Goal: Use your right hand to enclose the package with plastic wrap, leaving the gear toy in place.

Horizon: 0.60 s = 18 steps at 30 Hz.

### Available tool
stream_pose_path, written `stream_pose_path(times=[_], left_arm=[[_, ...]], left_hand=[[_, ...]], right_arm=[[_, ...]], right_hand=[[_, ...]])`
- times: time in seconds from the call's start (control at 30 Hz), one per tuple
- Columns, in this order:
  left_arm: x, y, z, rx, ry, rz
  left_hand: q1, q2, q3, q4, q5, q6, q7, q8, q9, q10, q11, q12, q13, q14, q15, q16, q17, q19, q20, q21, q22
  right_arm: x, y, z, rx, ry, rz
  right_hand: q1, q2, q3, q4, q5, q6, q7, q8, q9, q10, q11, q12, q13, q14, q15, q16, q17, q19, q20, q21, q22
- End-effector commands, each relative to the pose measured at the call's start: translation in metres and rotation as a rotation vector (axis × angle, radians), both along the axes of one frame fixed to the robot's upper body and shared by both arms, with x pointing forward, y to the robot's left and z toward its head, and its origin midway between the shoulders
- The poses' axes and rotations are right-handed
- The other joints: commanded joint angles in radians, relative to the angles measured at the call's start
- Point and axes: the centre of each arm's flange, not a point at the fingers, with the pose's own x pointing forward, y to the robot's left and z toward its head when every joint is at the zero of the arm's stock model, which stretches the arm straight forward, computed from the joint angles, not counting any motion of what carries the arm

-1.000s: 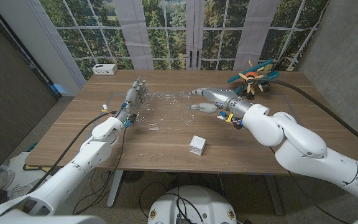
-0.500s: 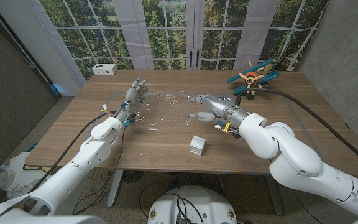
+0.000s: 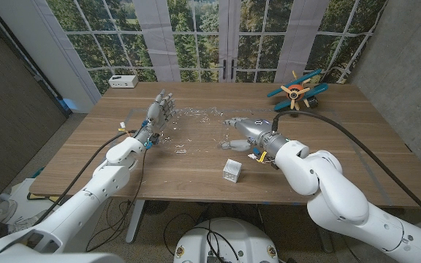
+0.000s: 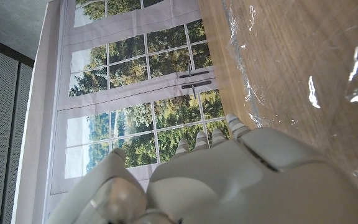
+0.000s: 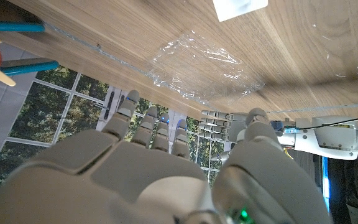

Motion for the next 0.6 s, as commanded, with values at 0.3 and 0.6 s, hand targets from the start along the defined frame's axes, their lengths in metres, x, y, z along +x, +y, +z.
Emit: stream_pose_path(times=[0.3, 0.6], left_arm=[[0.001, -0.002, 0.000, 0.009, 0.003, -0.010], [0.000, -0.001, 0.002, 0.012, -0.001, -0.010]], left_hand=[[0.009, 0.014, 0.000, -0.003, 0.001, -0.087, -0.005, -0.004, 0.003, -0.094, 0.009, -0.002, 0.003, -0.077, -0.006, -0.003, 0.003, 0.001, 0.004, 0.000, 0.005], [0.009, 0.015, 0.000, -0.003, 0.001, -0.088, -0.005, -0.005, 0.003, -0.094, 0.009, -0.003, 0.003, -0.077, -0.005, -0.004, 0.003, 0.002, 0.004, -0.001, 0.005]], right_arm=[[0.006, 0.010, -0.023, -0.065, 0.080, -0.057], [0.010, 0.014, -0.032, -0.079, 0.109, -0.069]], right_hand=[[0.004, -0.028, -0.014, 0.000, 0.007, -0.006, 0.008, 0.000, 0.005, -0.004, 0.002, 0.001, 0.005, -0.003, -0.002, 0.005, 0.004, 0.005, 0.001, 0.002, 0.002], [0.008, -0.038, -0.019, -0.001, 0.011, -0.008, 0.009, 0.002, 0.005, -0.008, 0.002, 0.000, 0.006, -0.004, 0.000, 0.005, 0.005, 0.003, 0.002, 0.002, 0.002]])
